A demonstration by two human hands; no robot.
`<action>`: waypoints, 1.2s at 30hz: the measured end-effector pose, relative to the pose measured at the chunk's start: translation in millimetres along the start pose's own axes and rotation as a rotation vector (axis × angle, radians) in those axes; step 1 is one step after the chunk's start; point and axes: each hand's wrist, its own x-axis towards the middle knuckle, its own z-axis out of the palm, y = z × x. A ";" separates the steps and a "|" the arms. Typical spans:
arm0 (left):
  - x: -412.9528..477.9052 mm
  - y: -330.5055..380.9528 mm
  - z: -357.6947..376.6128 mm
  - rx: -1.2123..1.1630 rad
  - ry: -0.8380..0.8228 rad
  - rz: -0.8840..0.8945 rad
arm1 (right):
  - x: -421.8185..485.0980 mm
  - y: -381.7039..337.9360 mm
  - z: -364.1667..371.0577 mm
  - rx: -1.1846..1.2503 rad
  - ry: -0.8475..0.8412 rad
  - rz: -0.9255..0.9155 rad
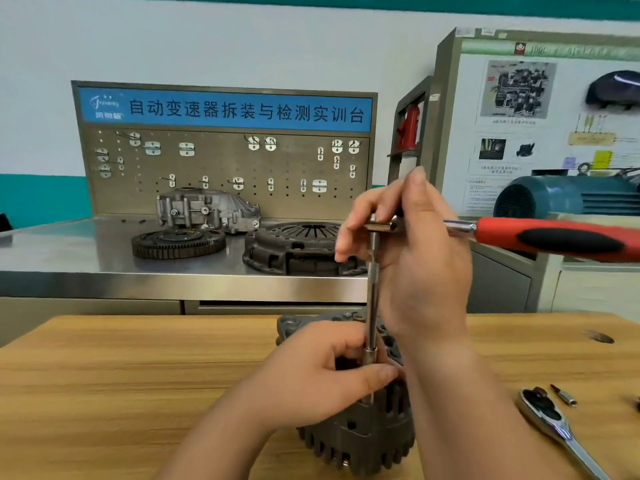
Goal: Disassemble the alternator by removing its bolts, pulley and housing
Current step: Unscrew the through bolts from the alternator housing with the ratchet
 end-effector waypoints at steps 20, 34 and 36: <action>11.9 -9.7 20.1 0.429 0.251 0.110 | 19.5 10.1 -4.2 0.865 -0.398 0.564; 10.3 -11.5 24.3 0.286 0.247 -0.028 | -0.8 0.3 -8.3 -0.414 -0.037 -0.179; 11.2 -13.2 25.5 0.251 0.250 -0.020 | 5.6 -3.6 -11.9 -0.567 -0.120 -0.070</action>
